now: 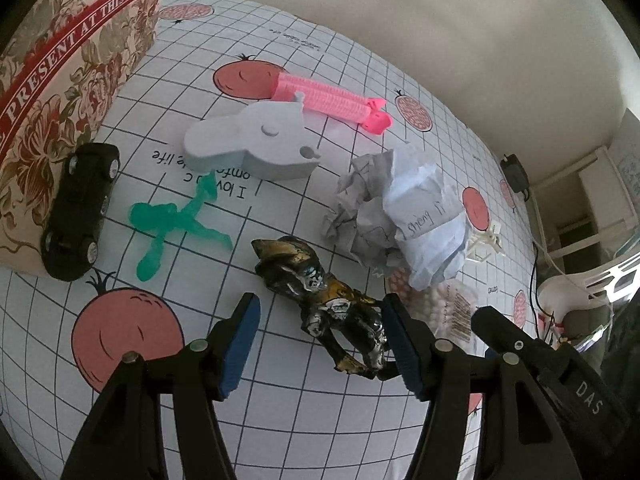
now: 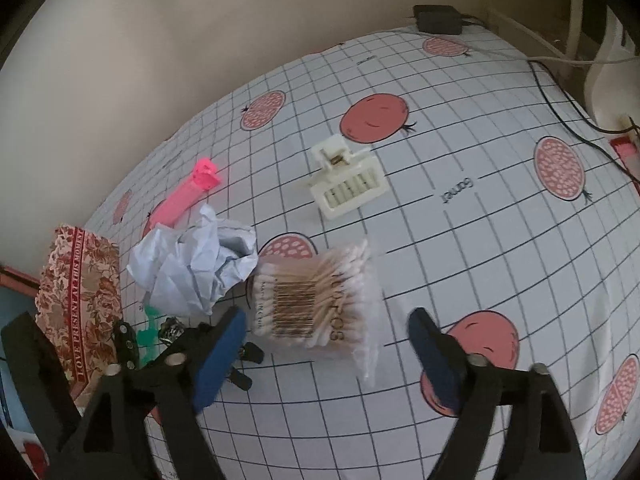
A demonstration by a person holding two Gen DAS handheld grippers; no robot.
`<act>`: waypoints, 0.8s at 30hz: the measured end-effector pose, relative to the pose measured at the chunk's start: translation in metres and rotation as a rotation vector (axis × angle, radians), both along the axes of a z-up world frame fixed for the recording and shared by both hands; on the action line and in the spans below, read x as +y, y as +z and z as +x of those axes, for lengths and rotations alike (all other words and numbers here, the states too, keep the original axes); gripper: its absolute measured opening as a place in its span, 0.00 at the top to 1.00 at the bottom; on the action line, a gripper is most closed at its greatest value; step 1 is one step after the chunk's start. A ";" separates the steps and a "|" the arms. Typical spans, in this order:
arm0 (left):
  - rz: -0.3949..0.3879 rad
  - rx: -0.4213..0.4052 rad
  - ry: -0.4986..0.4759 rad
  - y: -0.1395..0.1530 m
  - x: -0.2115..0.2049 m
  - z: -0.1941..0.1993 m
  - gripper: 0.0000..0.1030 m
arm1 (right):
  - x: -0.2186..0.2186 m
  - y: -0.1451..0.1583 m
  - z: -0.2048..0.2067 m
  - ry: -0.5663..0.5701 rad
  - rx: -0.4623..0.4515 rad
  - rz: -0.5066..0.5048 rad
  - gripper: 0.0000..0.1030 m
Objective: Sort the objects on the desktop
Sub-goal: 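Lower the left gripper around the gold robot figure while the right nears the swab bag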
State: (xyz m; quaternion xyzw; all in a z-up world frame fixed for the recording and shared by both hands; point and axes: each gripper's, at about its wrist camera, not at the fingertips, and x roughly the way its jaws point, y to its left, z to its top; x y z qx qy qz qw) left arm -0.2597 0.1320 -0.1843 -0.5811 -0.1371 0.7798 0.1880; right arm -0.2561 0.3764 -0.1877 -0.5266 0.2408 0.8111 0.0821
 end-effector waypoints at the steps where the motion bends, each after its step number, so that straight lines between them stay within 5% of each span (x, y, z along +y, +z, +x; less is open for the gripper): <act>1: 0.000 0.002 -0.004 0.000 0.001 0.000 0.31 | 0.000 0.000 0.000 0.000 0.004 -0.001 0.05; 19: -0.089 0.079 -0.023 -0.001 0.013 -0.003 0.31 | 0.003 -0.008 -0.004 -0.016 -0.011 -0.008 0.01; 24: -0.083 0.086 -0.026 -0.003 0.016 -0.003 0.43 | -0.002 -0.007 -0.005 -0.004 -0.012 -0.001 0.01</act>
